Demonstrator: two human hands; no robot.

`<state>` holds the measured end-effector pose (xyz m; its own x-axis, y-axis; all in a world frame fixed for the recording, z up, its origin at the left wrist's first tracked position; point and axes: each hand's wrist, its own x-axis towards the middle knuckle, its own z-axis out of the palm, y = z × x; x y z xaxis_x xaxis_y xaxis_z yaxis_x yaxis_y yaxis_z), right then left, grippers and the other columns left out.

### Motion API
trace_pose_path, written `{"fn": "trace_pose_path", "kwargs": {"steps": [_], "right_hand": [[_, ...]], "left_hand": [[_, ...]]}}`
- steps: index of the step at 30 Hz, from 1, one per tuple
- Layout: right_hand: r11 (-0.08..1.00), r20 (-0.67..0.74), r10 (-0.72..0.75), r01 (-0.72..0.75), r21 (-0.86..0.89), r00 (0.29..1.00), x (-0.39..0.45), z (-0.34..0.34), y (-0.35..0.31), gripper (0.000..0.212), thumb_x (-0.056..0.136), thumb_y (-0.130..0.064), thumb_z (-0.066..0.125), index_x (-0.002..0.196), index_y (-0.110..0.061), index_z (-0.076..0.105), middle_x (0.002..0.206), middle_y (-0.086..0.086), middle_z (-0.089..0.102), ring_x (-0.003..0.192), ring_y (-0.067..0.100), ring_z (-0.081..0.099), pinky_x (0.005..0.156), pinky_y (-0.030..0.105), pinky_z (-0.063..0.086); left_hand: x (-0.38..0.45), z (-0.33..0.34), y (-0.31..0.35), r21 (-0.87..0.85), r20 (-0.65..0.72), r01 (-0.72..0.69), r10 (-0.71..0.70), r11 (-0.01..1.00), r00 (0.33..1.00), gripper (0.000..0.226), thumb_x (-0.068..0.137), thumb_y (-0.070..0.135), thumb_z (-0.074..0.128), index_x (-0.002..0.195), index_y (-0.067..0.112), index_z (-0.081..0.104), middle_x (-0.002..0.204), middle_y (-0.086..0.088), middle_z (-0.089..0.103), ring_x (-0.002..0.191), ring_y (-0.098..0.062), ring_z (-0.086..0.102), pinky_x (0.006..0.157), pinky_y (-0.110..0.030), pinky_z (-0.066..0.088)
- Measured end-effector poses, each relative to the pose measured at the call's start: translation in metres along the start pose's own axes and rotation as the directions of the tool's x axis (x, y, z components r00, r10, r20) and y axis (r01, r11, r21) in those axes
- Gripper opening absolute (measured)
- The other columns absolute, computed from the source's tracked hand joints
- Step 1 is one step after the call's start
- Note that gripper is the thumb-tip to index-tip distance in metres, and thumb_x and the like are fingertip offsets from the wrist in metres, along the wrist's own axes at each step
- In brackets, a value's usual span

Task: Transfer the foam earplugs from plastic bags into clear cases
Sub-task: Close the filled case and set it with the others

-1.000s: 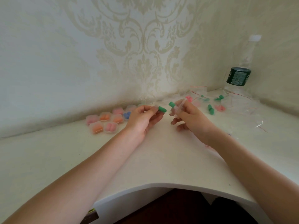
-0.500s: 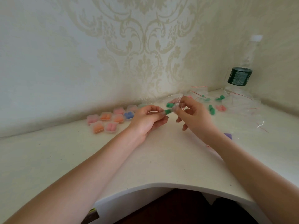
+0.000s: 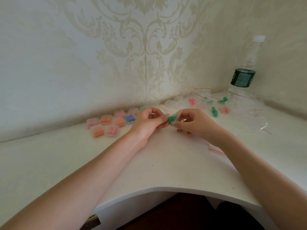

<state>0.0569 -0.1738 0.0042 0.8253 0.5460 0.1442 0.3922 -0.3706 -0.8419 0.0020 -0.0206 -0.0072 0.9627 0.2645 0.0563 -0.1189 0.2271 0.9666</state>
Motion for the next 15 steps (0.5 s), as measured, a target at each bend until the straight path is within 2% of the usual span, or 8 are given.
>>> {"fn": "trace_pose_path", "kwargs": {"steps": [5,8,11,15], "right_hand": [[0.999,-0.007,-0.045,0.046,0.028,0.999,-0.0008,0.0027,0.0015,0.012,0.085,-0.017,0.069,0.096,-0.011,0.069,0.076,-0.003,0.061,0.057,0.003,0.056,0.047,0.017,0.044],[0.998,-0.016,-0.055,0.055,0.018,0.998,-0.0019,0.0033,0.0024,0.011,0.086,-0.018,0.069,0.095,-0.011,0.068,0.073,-0.005,0.060,0.051,0.000,0.053,0.046,0.016,0.042],[0.999,-0.012,-0.054,0.054,0.004,0.998,-0.0005,0.0052,0.0042,0.009,0.086,-0.020,0.069,0.090,-0.013,0.064,0.082,-0.001,0.060,0.058,0.005,0.059,0.046,0.019,0.041],[0.994,-0.085,-0.035,0.043,0.102,0.996,0.0007,0.0048,0.0023,0.006,0.088,-0.025,0.066,0.089,-0.022,0.061,0.094,-0.002,0.061,0.064,0.007,0.065,0.046,0.022,0.043]], "left_hand": [[-0.0008,0.0003,-0.0020,0.072,0.010,-0.046,0.046,0.996,0.999,0.017,0.079,-0.003,0.070,0.081,0.009,0.059,0.079,-0.006,0.058,0.078,-0.016,0.062,0.073,-0.021,0.056],[-0.0021,0.0006,-0.0017,0.105,0.034,-0.065,0.062,0.992,0.998,0.014,0.079,-0.002,0.070,0.080,0.008,0.059,0.078,-0.006,0.061,0.073,-0.012,0.063,0.069,-0.019,0.055],[-0.0031,0.0011,-0.0004,0.169,0.020,-0.073,0.071,0.983,0.997,0.015,0.082,0.002,0.069,0.075,0.008,0.057,0.076,-0.008,0.062,0.065,-0.009,0.064,0.064,-0.019,0.055],[-0.0052,0.0029,0.0036,0.123,-0.028,-0.026,0.030,0.992,0.999,0.014,0.092,0.011,0.060,0.083,0.009,0.050,0.083,-0.009,0.067,0.060,-0.013,0.069,0.060,-0.023,0.057]]}}
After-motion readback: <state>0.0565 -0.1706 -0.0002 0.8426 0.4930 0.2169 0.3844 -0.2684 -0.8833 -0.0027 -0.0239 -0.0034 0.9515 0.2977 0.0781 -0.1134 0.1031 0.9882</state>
